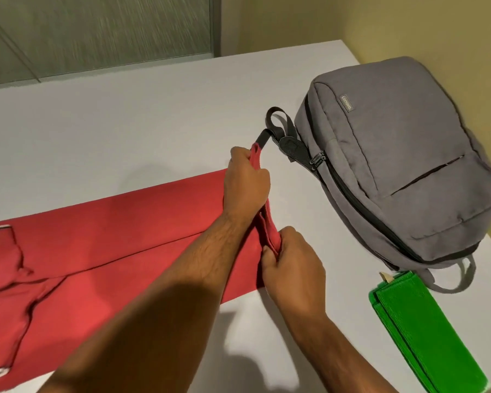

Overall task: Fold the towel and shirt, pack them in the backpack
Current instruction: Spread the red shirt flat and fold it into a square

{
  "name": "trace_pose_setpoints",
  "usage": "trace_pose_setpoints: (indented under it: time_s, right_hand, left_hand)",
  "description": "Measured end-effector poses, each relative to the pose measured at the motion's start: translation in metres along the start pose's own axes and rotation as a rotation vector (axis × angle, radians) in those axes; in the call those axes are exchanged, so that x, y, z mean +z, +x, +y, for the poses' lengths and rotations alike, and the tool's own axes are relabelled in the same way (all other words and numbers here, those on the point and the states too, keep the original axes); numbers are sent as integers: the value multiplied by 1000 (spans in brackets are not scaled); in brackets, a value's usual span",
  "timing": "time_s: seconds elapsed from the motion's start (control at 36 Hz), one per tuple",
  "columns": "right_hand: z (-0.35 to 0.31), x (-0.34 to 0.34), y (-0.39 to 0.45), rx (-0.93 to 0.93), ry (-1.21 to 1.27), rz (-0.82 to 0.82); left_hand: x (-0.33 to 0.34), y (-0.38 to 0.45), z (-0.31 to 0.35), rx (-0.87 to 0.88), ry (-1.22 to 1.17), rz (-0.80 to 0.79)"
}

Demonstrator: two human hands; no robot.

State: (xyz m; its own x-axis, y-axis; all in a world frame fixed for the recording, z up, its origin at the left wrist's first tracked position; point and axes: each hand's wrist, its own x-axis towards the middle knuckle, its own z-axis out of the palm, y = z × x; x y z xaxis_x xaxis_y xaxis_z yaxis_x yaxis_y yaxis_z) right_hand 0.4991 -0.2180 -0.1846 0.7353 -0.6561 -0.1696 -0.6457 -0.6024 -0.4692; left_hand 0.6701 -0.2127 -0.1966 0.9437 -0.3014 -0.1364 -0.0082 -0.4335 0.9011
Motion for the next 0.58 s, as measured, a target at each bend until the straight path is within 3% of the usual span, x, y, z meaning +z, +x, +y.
trace_pose_setpoints:
  time_s: [0.11,0.28,0.58]
  right_hand:
    - [-35,13,-23,-139,-17,-8]
    - [-83,56,-61,-414,31,25]
    - [-133,112,-107,-673,60,-80]
  left_hand:
    - [-48,-6,-17,4,-163,127]
    - [-126,-15,-68,-43,-146,240]
    - [-237,-46,-134,-48,-26,57]
